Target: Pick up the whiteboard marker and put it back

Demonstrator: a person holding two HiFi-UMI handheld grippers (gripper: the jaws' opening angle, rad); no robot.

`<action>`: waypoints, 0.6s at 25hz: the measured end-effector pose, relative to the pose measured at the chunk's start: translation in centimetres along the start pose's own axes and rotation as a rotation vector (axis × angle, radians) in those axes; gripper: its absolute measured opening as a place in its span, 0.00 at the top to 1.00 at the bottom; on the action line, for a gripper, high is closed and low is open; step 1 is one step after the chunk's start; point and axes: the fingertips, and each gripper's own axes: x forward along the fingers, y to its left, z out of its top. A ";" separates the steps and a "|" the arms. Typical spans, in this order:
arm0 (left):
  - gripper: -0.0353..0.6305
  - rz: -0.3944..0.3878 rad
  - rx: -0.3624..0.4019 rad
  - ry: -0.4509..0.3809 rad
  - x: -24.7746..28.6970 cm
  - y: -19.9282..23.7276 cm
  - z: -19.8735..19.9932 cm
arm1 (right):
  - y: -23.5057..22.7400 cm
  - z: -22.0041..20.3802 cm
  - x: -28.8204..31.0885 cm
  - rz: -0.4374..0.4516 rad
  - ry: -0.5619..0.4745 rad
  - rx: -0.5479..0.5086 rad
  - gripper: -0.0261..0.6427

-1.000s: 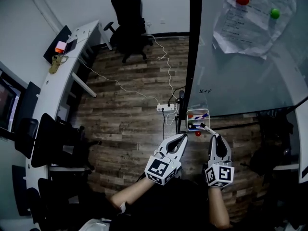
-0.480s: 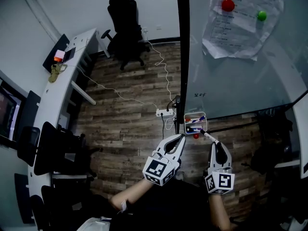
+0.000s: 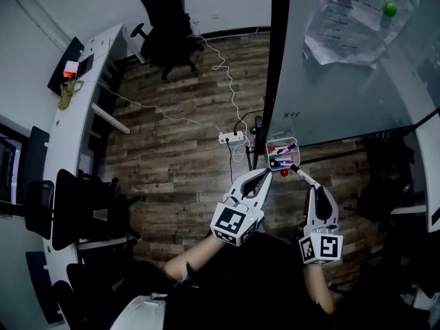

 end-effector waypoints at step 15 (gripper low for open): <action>0.94 -0.037 -0.008 -0.006 0.9 1.0 0.0 | 1.2 -0.5 1.1 -0.014 0.020 -0.009 0.84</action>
